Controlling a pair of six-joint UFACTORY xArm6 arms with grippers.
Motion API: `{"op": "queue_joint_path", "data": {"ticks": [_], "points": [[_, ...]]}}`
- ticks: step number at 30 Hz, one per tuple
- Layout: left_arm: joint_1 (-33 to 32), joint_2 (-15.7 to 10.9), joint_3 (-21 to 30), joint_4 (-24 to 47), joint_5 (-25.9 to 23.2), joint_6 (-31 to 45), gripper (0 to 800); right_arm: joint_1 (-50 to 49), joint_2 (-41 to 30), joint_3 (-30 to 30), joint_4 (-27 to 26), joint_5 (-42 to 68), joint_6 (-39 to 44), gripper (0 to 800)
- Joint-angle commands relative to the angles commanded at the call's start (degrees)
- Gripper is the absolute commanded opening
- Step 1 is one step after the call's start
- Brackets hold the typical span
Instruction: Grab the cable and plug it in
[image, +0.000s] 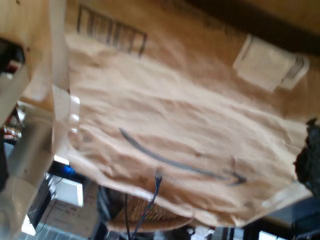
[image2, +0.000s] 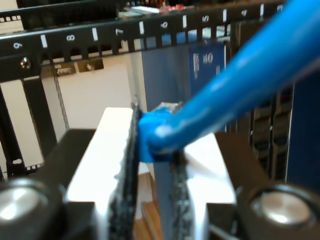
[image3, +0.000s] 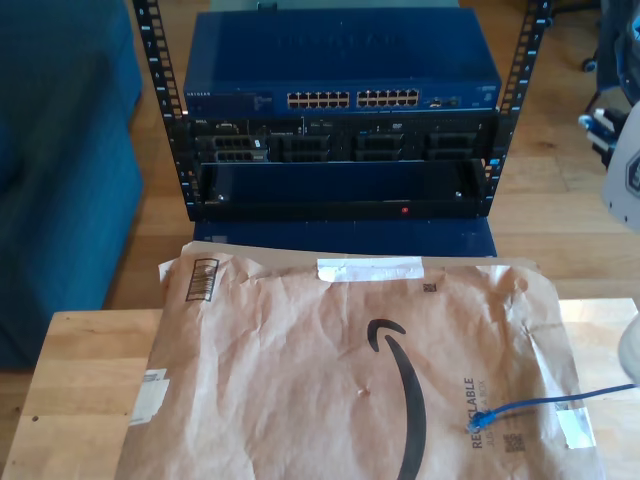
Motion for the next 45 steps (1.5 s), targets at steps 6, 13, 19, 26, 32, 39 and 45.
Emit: {"op": "queue_joint_path", "data": {"ticks": [6,13,19,26,32,39,45], "points": [[7.56,-2.37,4.22,6.51,-0.35,10.90,795,0.26,0.26,0.09,0.09,-0.18,0.00,2],[17.32,-3.78,8.97,9.67,-1.32,22.33,795,0.35,0.18,0.09,0.18,-0.09,0.00,2],[23.56,-7.47,19.69,12.22,-7.47,30.33,797,0.44,0.09,0.53,0.26,0.00,0.09,2],[24.79,-11.52,29.54,15.03,-12.75,34.11,797,0.44,-0.18,1.67,0.26,-0.09,0.09,3],[27.87,-12.66,36.31,15.65,-19.25,35.34,798,0.79,-0.79,1.93,0.26,0.00,0.09,2],[27.96,-13.80,42.46,17.76,-26.11,35.69,798,1.14,-1.23,2.73,0.26,0.00,0.09,2],[28.04,-17.76,46.24,17.76,-29.80,35.69,798,1.32,-1.23,2.99,0.35,0.00,0.18,3]]}}
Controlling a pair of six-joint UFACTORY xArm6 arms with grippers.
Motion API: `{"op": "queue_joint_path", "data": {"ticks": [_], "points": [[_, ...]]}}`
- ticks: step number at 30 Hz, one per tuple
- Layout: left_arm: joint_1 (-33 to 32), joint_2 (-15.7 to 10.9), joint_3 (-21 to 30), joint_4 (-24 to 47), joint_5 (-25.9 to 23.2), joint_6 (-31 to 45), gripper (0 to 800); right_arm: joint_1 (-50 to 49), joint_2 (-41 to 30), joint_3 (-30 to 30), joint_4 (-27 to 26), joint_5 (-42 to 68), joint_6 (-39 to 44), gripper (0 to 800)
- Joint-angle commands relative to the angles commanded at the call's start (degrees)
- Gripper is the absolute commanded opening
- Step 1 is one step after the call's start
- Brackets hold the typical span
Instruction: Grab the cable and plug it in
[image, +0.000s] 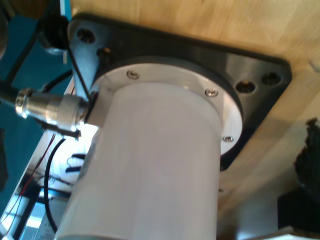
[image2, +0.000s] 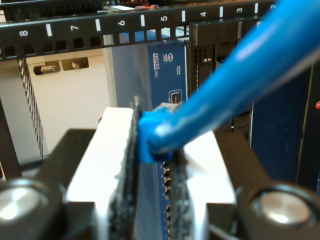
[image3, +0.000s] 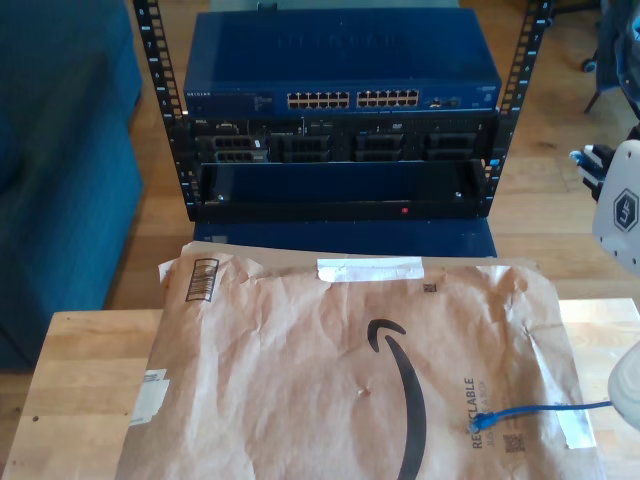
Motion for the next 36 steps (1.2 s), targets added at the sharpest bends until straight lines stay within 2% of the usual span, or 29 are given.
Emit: {"op": "queue_joint_path", "data": {"ticks": [3,12,15,17,31,34,36], "points": [[0.00,-1.93,2.55,0.00,-1.58,0.09,798,0.00,0.00,0.00,0.00,0.00,0.00,2],[0.35,-2.55,4.04,0.00,-3.78,3.87,798,0.00,0.18,0.09,0.09,0.00,0.09,2],[2.90,-3.78,7.56,0.79,-9.32,6.86,798,0.00,0.18,0.44,0.09,0.00,0.18,2],[3.96,-3.78,8.97,1.23,-12.13,7.74,798,0.00,0.18,0.53,0.18,0.00,0.18,2],[6.68,-3.08,10.81,0.97,-15.30,13.27,799,0.79,-4.31,4.57,0.53,0.00,2.73,0],[7.12,-2.20,12.57,0.97,-20.40,13.45,799,1.85,-4.31,4.57,0.62,0.00,3.08,0],[8.35,-0.88,12.84,0.88,-21.54,13.36,800,2.46,-4.31,4.75,0.79,0.00,3.16,0]]}}
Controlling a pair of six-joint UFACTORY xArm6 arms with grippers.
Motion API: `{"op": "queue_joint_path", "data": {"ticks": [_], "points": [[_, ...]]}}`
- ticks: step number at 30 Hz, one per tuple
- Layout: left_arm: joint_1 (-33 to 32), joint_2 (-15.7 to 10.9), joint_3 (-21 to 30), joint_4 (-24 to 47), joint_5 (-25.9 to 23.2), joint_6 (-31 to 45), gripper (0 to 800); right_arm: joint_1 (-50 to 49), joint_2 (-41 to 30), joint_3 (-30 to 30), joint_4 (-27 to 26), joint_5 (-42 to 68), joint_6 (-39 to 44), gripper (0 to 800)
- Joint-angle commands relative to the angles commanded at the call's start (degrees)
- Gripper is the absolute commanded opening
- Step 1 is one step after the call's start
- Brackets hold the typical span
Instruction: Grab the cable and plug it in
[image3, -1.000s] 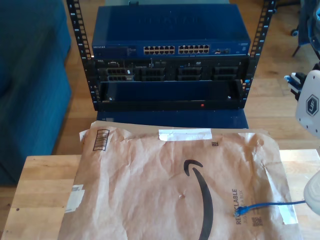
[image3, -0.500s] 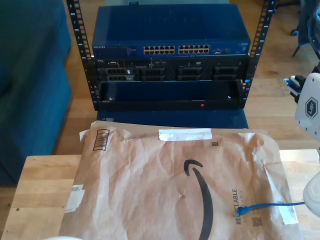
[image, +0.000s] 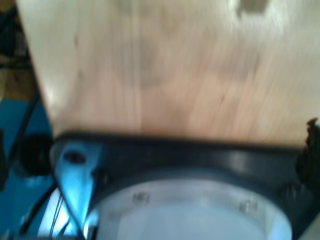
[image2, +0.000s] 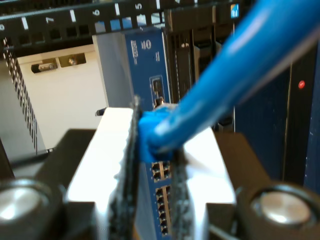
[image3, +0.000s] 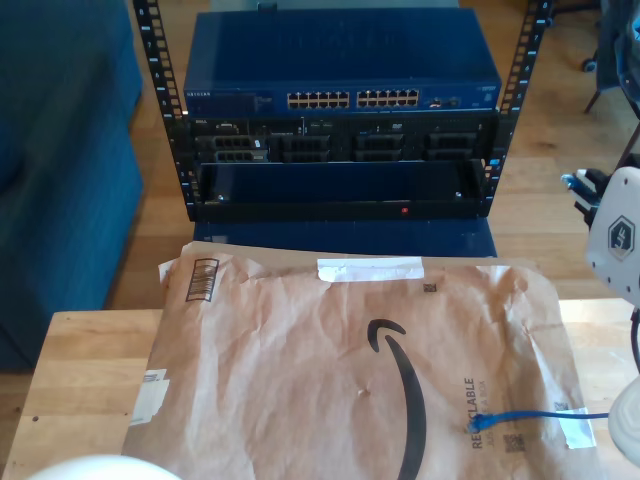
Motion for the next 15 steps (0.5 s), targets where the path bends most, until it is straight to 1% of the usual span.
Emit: {"op": "queue_joint_path", "data": {"ticks": [2,3,6,10,12,15], "points": [[1.58,1.58,-0.18,0.00,0.00,0.00,800,1.58,0.00,1.41,1.14,-0.09,1.41,1],[2.02,1.85,-0.35,0.00,0.00,0.00,800,2.46,0.00,1.76,1.14,-0.18,2.64,1],[2.20,1.93,-0.35,0.00,0.00,0.00,800,2.90,0.00,3.08,1.23,-1.14,4.04,0],[2.20,1.93,-0.35,0.00,0.00,0.00,800,3.43,1.23,2.90,1.14,-3.60,4.13,1],[2.20,1.93,-0.35,0.00,0.00,0.00,800,3.52,3.87,2.46,1.23,-4.31,4.31,1],[2.20,1.93,-0.35,0.00,0.00,0.00,800,5.80,10.37,0.44,1.23,-9.58,4.66,0]]}}
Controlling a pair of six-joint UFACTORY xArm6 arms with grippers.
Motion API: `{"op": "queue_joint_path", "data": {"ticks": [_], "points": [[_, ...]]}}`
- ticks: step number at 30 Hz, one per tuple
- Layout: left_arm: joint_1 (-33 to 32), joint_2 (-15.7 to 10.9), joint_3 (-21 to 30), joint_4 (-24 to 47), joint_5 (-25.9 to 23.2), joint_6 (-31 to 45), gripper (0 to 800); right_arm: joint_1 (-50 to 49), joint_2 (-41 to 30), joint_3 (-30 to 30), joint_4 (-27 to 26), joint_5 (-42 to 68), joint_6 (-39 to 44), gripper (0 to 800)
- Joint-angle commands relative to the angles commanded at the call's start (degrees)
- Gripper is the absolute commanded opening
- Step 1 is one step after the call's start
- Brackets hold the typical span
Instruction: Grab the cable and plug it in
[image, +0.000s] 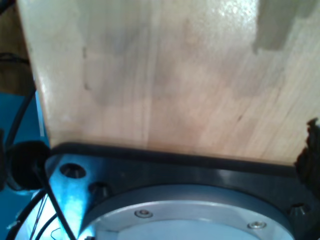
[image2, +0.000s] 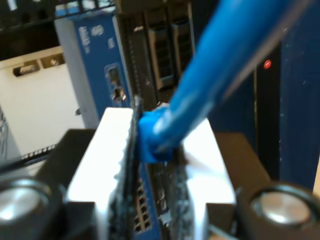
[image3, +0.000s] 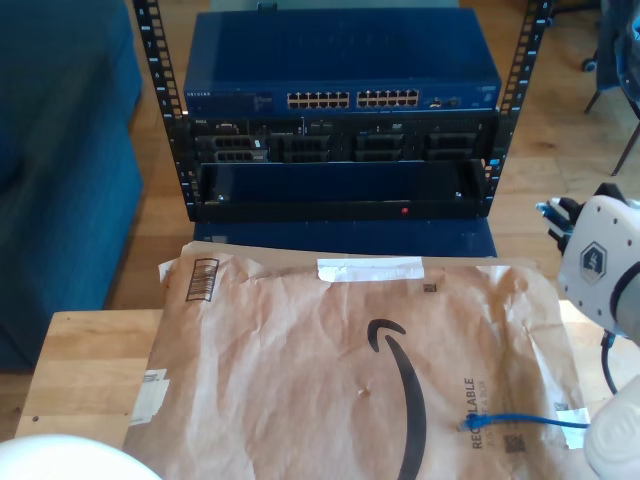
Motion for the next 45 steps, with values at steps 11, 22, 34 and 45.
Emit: {"op": "queue_joint_path", "data": {"ticks": [11,22,34,45], "points": [[0.00,0.00,0.00,0.00,0.00,0.00,800,1.85,7.38,-9.58,0.09,-0.88,3.87,0],[0.00,0.00,0.00,0.00,0.00,0.00,800,2.37,6.24,-9.41,-0.44,-0.53,3.87,0],[0.00,0.00,0.00,0.00,0.00,0.00,800,5.01,11.69,-13.19,-1.14,0.44,3.69,0],[0.00,0.00,0.00,0.00,0.00,0.00,800,6.42,13.19,-14.59,-8.70,9.67,3.60,2]]}}
